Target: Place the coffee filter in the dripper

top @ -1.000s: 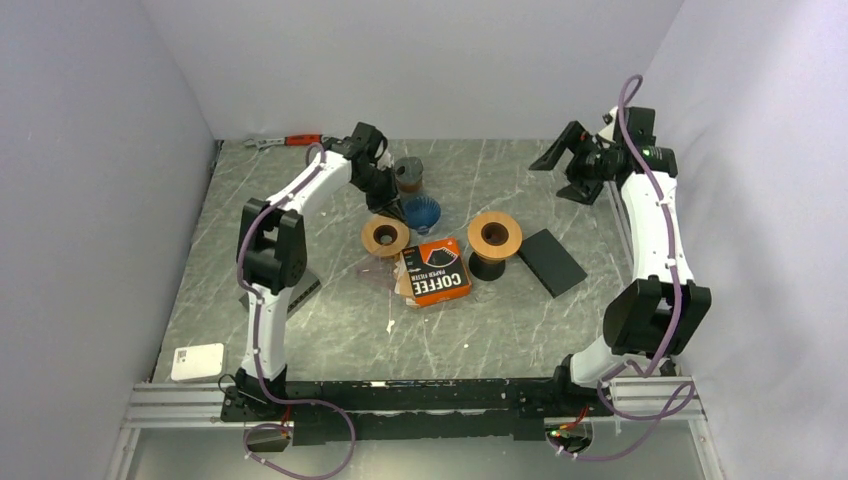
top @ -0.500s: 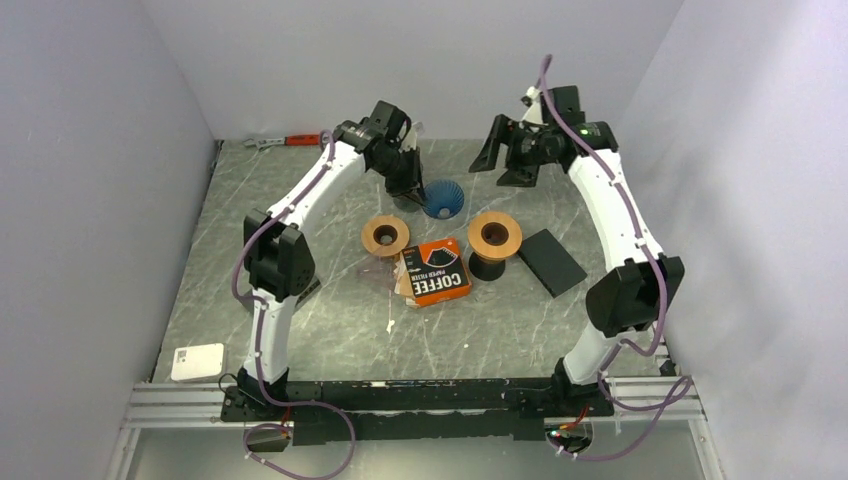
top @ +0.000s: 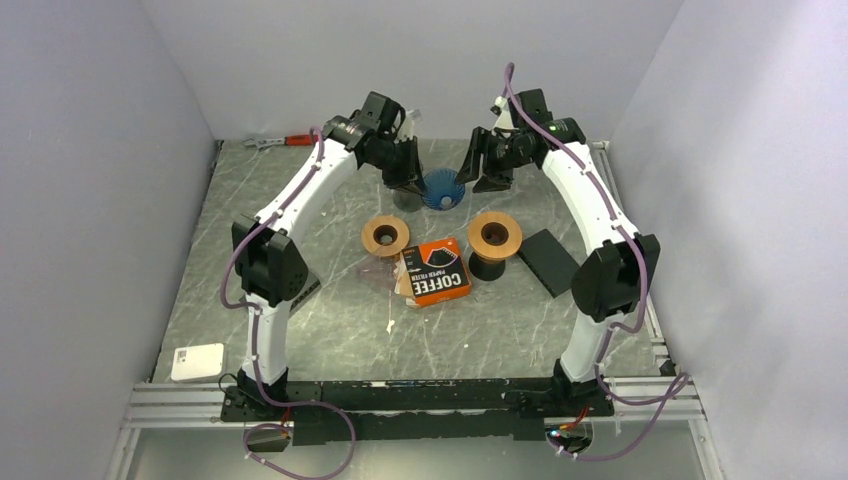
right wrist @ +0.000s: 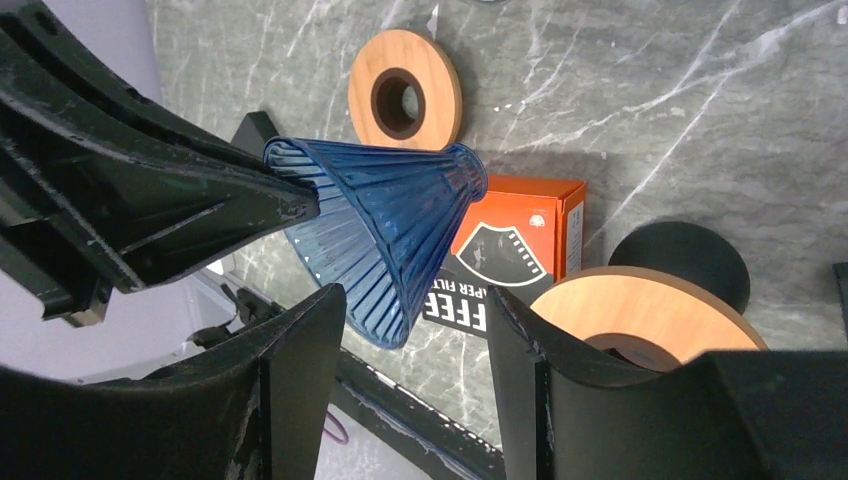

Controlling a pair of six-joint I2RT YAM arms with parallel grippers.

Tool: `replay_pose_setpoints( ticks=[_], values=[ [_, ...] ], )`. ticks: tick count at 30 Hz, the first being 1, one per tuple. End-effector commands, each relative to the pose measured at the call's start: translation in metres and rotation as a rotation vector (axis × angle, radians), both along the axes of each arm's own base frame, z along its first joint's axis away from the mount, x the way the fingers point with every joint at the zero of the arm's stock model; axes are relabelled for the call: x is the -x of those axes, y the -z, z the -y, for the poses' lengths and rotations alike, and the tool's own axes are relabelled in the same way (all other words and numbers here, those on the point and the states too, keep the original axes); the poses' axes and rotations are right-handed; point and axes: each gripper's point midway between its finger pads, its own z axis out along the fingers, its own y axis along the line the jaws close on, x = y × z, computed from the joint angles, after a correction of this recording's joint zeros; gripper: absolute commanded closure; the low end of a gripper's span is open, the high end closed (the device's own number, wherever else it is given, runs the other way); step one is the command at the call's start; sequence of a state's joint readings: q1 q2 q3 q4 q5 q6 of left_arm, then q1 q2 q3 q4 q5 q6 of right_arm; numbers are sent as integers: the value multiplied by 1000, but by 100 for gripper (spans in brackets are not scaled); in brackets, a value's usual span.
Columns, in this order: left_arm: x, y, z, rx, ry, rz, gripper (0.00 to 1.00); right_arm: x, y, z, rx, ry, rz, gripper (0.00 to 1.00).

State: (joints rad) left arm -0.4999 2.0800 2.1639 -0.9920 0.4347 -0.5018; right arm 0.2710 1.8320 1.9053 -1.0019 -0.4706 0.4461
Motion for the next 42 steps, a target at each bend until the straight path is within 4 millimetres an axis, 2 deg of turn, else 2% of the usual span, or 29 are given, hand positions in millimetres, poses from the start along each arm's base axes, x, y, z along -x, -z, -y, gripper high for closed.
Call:
replay_pose_setpoints(
  ticks=[1,3,5,15,18,21,25,27,30,32,35,38,42],
  values=[
    [6,-54,9,114,33,102,100,-6,-9,-8,11,-21,52,43],
    [6,-57,10,123,33,108,100,-6,-5,-10,22,-27,47,46],
    [6,-60,11,130,37,117,100,-6,-4,-11,30,-34,48,54],
    [6,-66,15,161,47,118,98,-4,-1,-9,69,-44,71,100],
    [6,-69,19,184,48,119,92,-5,0,-9,74,-36,65,100],
    [6,-72,22,207,59,122,83,-7,1,-7,87,-27,62,100],
    [7,-82,25,256,77,145,50,-10,0,-4,106,-18,62,100],
    [4,-88,21,295,57,149,37,-11,-1,-3,110,-16,66,100],
    [-2,-99,10,375,7,157,29,-11,-10,-3,97,-12,86,100],
    [-7,-112,-6,420,-55,175,26,-11,-19,-1,94,0,111,100],
    [-18,-119,-35,444,-165,204,23,-9,-30,5,94,11,134,100],
    [-24,-116,-61,418,-249,226,18,-5,-38,13,80,28,130,100],
    [-23,-108,-75,357,-268,224,16,4,-57,26,65,53,141,100]
  ],
)
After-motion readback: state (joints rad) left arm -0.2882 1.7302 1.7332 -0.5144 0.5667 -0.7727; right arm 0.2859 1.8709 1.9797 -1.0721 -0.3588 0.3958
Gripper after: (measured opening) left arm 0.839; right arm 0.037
